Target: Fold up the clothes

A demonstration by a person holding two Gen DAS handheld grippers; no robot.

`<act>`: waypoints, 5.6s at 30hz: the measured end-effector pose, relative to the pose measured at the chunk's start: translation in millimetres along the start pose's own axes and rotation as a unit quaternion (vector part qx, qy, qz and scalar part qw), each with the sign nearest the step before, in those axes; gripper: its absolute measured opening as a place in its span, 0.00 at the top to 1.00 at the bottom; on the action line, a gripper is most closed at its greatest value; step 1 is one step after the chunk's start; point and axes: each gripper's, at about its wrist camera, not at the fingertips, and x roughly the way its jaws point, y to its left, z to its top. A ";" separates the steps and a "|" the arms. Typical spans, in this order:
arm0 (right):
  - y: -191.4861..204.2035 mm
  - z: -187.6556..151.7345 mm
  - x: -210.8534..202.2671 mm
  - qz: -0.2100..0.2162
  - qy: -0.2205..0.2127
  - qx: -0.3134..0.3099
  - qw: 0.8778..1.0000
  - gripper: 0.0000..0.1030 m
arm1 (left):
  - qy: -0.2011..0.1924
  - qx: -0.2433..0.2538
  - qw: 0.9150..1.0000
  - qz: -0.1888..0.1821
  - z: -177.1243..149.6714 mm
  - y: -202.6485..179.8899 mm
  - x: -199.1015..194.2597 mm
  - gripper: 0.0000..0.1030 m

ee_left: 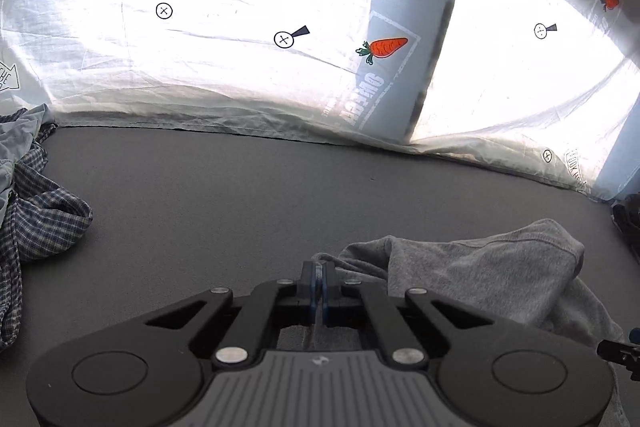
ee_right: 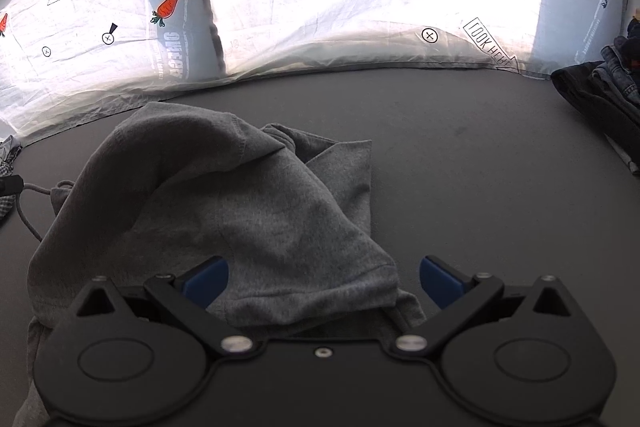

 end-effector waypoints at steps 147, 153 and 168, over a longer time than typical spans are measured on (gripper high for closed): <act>-123.3 91.5 84.0 0.207 0.020 0.320 0.924 0.94 | 0.045 -0.223 0.972 0.054 96.0 10.7 6.8 1.00; -120.0 99.3 99.8 0.170 0.006 0.307 0.936 0.80 | 0.074 -0.178 0.980 0.050 96.8 6.0 32.3 0.86; -128.0 58.0 92.8 0.104 0.059 0.264 0.957 0.57 | 0.097 -0.061 0.993 0.041 83.2 -34.5 79.3 0.98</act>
